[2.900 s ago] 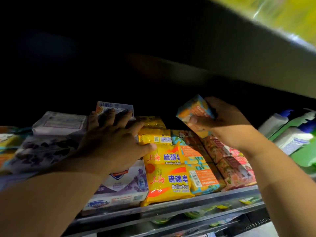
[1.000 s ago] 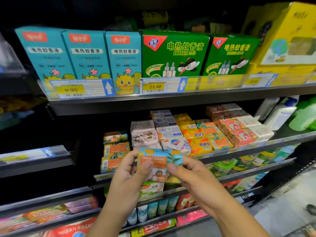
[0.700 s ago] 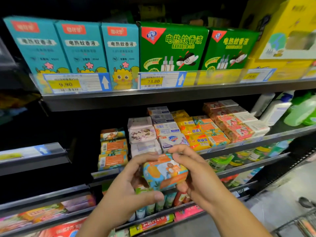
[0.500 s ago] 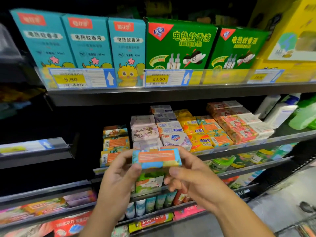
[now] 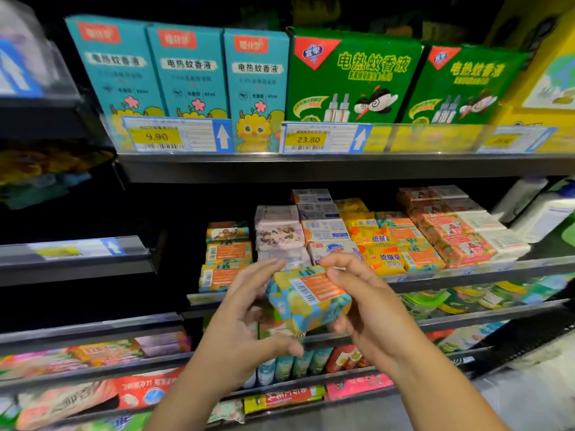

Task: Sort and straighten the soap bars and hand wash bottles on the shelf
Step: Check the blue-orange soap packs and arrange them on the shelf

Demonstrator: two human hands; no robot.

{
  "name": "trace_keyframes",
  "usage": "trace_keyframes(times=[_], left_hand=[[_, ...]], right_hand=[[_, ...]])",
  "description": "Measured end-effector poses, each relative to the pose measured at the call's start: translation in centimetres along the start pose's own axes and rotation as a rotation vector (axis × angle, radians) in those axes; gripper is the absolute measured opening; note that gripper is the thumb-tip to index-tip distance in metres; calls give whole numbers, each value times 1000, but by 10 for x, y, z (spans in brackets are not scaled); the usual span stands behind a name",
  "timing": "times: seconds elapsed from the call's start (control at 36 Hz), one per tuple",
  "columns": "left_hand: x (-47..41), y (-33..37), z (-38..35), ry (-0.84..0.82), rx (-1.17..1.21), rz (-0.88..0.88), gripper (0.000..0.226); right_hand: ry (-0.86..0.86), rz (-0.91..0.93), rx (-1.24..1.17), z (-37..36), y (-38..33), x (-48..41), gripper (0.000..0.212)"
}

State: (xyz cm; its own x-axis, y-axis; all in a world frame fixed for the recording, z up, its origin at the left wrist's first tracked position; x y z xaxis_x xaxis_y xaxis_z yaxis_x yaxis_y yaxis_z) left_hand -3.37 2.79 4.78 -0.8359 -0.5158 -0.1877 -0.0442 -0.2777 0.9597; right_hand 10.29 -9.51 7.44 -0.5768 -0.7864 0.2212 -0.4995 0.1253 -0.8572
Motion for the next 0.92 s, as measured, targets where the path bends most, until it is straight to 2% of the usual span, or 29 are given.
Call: trace_keyframes(times=[0.08, 0.19, 0.25, 0.31, 0.36, 0.44, 0.53, 0.58, 0.64, 0.81, 0.92], left_hand=[[0, 4, 4, 90, -209, -88, 76], [1, 9, 4, 195, -184, -243, 61], [1, 11, 1, 210, -133, -210, 51], [1, 11, -3, 211, -14, -107, 46], [1, 9, -8, 213, 74, -28, 44], [0, 12, -15, 225, 123, 29, 52], [-2, 12, -20, 264, 185, 63, 42], [-5, 12, -22, 288, 217, 46, 51], [-8, 12, -24, 295, 216, 19, 69], [-15, 13, -38, 207, 47, -18, 70], [-16, 10, -35, 218, 26, -27, 70]], right_hand=[[-64, -72, -123, -1, 0, 0, 27], [-220, -151, -262, 3, -1, 2, 60], [-297, -166, -240, 7, -3, 3, 73], [-313, -144, -98, 11, -5, 2, 70], [-256, -82, 81, 13, -8, 2, 65], [-175, 16, 252, 15, -10, 1, 52], [-115, 64, 391, 19, -8, -1, 47], [-95, 84, 463, 23, -4, -3, 48], [-108, 82, 540, 23, 3, -4, 51], [-129, 14, 429, 21, 27, -8, 60], [-96, 41, 499, 38, 12, -9, 68]])
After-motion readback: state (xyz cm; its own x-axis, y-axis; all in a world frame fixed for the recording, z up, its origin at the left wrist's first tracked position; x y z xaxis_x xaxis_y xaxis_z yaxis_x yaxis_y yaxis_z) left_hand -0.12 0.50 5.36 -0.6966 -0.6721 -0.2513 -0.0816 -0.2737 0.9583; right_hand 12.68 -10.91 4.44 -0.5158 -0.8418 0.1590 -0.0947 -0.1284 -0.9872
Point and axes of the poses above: each hand's wrist, its own x-axis away from the middle knuckle, its own z-axis out of the back of the hand, y = z × x, the point moved 3 cm from there along -x, towards the middle knuckle, and after that the axes turned 8 degrees about -x, right-handed, at the moved point
